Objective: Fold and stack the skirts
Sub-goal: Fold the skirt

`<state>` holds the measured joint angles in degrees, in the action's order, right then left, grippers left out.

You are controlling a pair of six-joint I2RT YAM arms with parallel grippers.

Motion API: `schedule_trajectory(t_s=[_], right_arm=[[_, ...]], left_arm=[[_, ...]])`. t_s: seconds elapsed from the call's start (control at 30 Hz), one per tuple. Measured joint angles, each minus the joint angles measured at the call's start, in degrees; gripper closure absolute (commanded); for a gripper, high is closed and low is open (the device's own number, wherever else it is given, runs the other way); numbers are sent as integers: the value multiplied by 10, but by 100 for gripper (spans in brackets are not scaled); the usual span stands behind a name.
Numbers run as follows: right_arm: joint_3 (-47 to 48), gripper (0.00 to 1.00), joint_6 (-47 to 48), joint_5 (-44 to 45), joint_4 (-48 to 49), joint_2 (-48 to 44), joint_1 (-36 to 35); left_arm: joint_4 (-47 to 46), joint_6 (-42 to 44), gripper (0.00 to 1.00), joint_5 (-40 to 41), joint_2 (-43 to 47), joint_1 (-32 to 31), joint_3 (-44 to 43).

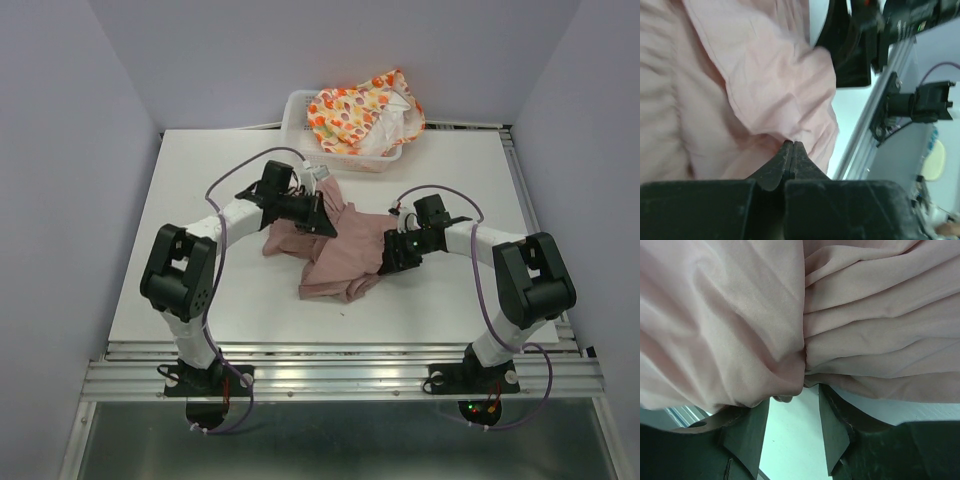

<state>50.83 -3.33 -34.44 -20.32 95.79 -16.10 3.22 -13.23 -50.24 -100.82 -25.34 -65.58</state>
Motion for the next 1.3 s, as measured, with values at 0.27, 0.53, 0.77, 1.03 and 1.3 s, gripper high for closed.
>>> schedule_trajectory(t_s=[0.27, 0.53, 0.77, 1.03, 1.3], right_arm=[[0, 52, 1, 0, 0, -1, 0], [-7, 60, 5, -8, 0, -1, 0], [-12, 59, 5, -43, -1, -2, 0], [-12, 32, -10, -111, -3, -43, 22], [-2, 31, -29, -153, -21, -42, 66]], left_arm=[[68, 90, 100, 83, -86, 31, -200], [111, 192, 92, 178, -144, 24, -264], [119, 265, 38, 223, -159, 17, -263], [118, 341, 16, 268, -17, 17, -203], [67, 415, 26, 301, 220, -55, -119]])
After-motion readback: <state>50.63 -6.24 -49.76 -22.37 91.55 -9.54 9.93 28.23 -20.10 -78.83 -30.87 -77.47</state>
